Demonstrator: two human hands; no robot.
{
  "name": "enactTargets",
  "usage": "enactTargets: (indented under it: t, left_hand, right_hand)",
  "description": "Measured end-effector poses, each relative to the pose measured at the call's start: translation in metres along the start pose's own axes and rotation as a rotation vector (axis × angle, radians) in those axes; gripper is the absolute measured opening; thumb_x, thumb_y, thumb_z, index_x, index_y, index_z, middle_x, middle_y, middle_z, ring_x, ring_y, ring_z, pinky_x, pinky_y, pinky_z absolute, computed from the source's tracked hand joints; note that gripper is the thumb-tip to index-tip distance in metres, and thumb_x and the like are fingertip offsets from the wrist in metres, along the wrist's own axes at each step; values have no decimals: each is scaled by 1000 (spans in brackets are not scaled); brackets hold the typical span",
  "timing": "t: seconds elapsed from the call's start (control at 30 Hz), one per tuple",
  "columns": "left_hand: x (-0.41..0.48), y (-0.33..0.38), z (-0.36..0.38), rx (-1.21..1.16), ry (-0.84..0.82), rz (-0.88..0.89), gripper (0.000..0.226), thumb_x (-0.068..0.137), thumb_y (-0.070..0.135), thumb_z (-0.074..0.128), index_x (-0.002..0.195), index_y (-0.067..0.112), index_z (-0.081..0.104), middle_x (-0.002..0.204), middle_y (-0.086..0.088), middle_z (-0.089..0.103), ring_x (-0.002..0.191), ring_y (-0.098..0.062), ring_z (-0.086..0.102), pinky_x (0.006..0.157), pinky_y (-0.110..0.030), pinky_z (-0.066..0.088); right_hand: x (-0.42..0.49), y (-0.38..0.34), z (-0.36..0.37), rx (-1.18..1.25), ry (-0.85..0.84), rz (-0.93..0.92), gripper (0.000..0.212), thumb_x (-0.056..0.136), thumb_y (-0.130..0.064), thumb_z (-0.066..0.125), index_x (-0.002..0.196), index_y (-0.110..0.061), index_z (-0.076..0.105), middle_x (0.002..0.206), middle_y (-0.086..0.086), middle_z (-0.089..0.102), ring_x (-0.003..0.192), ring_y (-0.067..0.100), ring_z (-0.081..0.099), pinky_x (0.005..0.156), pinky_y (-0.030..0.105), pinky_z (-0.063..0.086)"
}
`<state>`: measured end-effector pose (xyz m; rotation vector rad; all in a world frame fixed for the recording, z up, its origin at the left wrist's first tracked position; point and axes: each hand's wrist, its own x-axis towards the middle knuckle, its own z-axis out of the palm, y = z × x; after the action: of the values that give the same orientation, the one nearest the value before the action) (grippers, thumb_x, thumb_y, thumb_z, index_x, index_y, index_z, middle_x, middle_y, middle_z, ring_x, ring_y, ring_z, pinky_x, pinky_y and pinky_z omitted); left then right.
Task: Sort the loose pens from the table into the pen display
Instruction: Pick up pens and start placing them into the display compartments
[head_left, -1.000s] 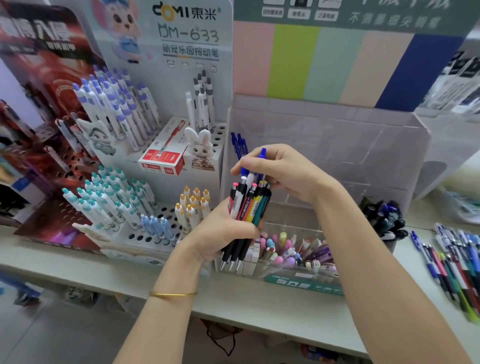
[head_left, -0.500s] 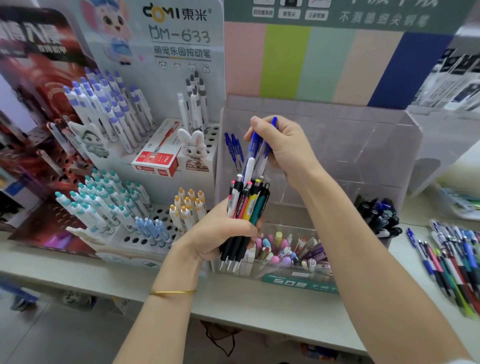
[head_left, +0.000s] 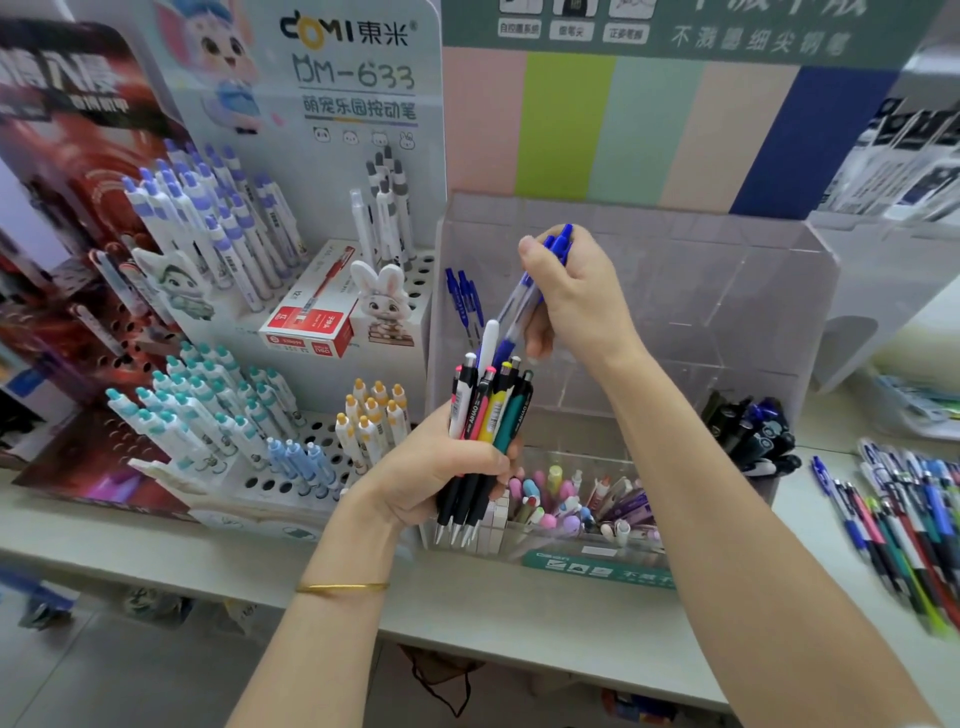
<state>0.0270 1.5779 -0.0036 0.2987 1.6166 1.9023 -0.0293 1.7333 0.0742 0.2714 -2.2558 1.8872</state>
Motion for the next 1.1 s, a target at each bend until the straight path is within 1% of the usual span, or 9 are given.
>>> enactTargets:
  t: [0.2, 0.33, 0.47, 0.6, 0.77, 0.87, 0.93, 1.03, 1.1]
  left_hand:
    - [0, -3, -2, -78, -22, 4, 70, 57, 11, 71, 121, 3, 44, 80, -5, 55, 69, -14, 61, 58, -26, 49]
    - [0, -6, -6, -132, -3, 12, 69, 58, 10, 72, 121, 5, 44, 80, -5, 56, 68, -14, 57, 59, -28, 49]
    - [-2, -6, -7, -164, 0, 24, 69, 58, 9, 72, 121, 5, 44, 81, -5, 57, 68, -16, 59, 60, -28, 51]
    - [-5, -6, -8, -185, 29, 39, 69, 58, 10, 73, 121, 6, 45, 83, -6, 58, 69, -16, 61, 60, -28, 52]
    - [-8, -7, -12, -209, 79, 72, 73, 60, 9, 76, 126, 7, 44, 87, -8, 59, 72, -17, 61, 63, -28, 52]
    - [-8, -8, -11, -217, 120, 77, 68, 65, 1, 73, 127, 6, 45, 87, -7, 61, 74, -17, 63, 65, -29, 53]
    - [-8, -6, -10, -226, 158, 97, 64, 68, 1, 69, 127, 4, 45, 87, -6, 62, 74, -16, 63, 66, -28, 53]
    - [-5, 0, -1, -208, 238, 176, 60, 69, 4, 69, 125, 4, 48, 87, -5, 64, 78, -16, 64, 70, -29, 54]
    - [0, 7, 8, -173, 338, 257, 51, 72, 5, 71, 120, 7, 53, 88, -3, 67, 84, -18, 66, 76, -31, 54]
  right_hand:
    - [8, -4, -11, 71, 252, -80, 21, 100, -22, 46, 82, -17, 37, 52, 1, 50, 32, 20, 51, 30, 23, 34]
    - [6, -3, -7, -111, 345, -279, 22, 100, -22, 48, 82, -26, 37, 57, 2, 51, 38, 18, 56, 36, 27, 41]
    - [10, 2, 11, -388, 263, -370, 16, 99, -25, 48, 88, -18, 38, 54, -6, 51, 47, 23, 60, 47, 40, 49]
    - [21, 9, 24, -657, 89, -209, 22, 99, -29, 48, 89, -12, 41, 63, 0, 50, 63, 28, 54, 60, 40, 45]
    - [28, 20, 37, -763, -71, 23, 24, 91, -22, 59, 75, -15, 42, 70, 0, 45, 73, 25, 49, 63, 36, 41]
    - [23, 16, 32, -648, -91, 65, 29, 84, -27, 69, 97, -8, 52, 85, 3, 55, 78, 20, 54, 65, 32, 46]
    - [8, 12, 21, -455, -10, 62, 33, 86, -27, 68, 108, -10, 52, 94, 4, 59, 81, 20, 62, 67, 34, 55]
    - [-26, 14, 2, -179, 192, 97, 13, 94, -20, 57, 102, -11, 52, 92, 8, 63, 68, 16, 67, 59, 28, 57]
    - [-52, 24, 2, 25, 205, 277, 18, 99, -23, 48, 106, -8, 54, 92, 10, 64, 69, 15, 67, 63, 29, 59]
